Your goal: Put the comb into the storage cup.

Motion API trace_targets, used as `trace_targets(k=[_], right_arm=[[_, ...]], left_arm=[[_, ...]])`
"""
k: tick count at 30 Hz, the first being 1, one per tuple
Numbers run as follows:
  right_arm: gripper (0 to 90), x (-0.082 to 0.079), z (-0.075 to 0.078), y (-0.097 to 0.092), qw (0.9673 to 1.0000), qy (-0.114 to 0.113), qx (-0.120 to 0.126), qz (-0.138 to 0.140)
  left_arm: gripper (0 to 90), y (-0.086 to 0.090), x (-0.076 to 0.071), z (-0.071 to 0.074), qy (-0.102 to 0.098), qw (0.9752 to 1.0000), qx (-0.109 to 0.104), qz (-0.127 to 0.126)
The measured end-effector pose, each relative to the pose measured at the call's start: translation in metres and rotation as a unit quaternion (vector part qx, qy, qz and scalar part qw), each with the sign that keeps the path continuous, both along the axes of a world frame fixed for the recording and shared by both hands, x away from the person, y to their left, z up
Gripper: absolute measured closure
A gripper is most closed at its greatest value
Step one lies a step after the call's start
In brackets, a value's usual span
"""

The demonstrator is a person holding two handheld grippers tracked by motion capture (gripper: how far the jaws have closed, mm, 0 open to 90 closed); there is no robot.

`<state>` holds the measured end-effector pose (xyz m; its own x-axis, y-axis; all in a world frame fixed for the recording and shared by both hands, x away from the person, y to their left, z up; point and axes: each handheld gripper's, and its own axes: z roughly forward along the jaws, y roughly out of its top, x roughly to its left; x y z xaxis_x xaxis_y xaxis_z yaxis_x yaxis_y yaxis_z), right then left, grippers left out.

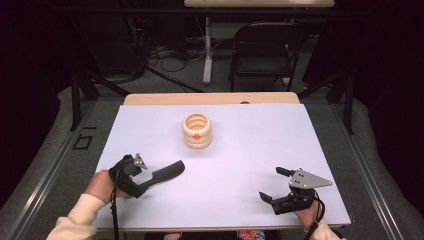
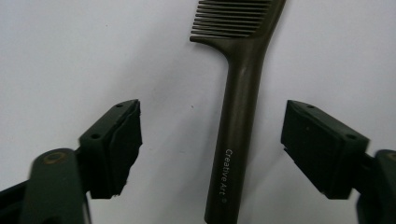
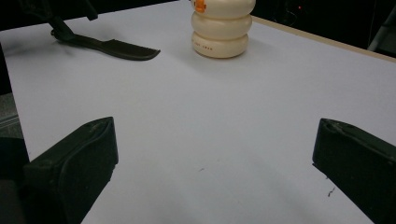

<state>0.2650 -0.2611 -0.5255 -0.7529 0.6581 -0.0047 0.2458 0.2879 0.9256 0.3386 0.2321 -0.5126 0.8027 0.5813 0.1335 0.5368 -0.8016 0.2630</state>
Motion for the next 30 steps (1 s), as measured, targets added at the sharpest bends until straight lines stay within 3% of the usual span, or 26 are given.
trace_targets(k=[3, 11, 17, 24, 30], right_arm=[[0.0, 0.000, 0.000, 0.000, 1.0000, 0.000, 0.000, 0.000], [0.0, 0.000, 0.000, 0.000, 1.0000, 0.001, -0.001, 0.000], [0.0, 0.000, 0.000, 0.000, 1.0000, 0.001, -0.002, 0.001], [0.0, 0.000, 0.000, 0.000, 1.0000, 0.001, -0.001, 0.000], [0.0, 0.000, 0.000, 0.000, 1.0000, 0.001, -0.001, 0.000]], left_arm=[[40.6, -0.006, 0.003, 0.000, 0.014, 0.9998, 0.011, -0.012], [57.6, -0.018, 0.012, -0.003, 0.047, 0.9979, 0.030, -0.033], [63.7, -0.024, 0.017, -0.008, 0.071, 0.9963, 0.029, -0.038], [70.0, -0.026, 0.020, -0.012, 0.083, 0.9951, 0.033, -0.041], [71.9, -0.026, 0.020, -0.012, 0.083, 0.9955, 0.028, -0.035]])
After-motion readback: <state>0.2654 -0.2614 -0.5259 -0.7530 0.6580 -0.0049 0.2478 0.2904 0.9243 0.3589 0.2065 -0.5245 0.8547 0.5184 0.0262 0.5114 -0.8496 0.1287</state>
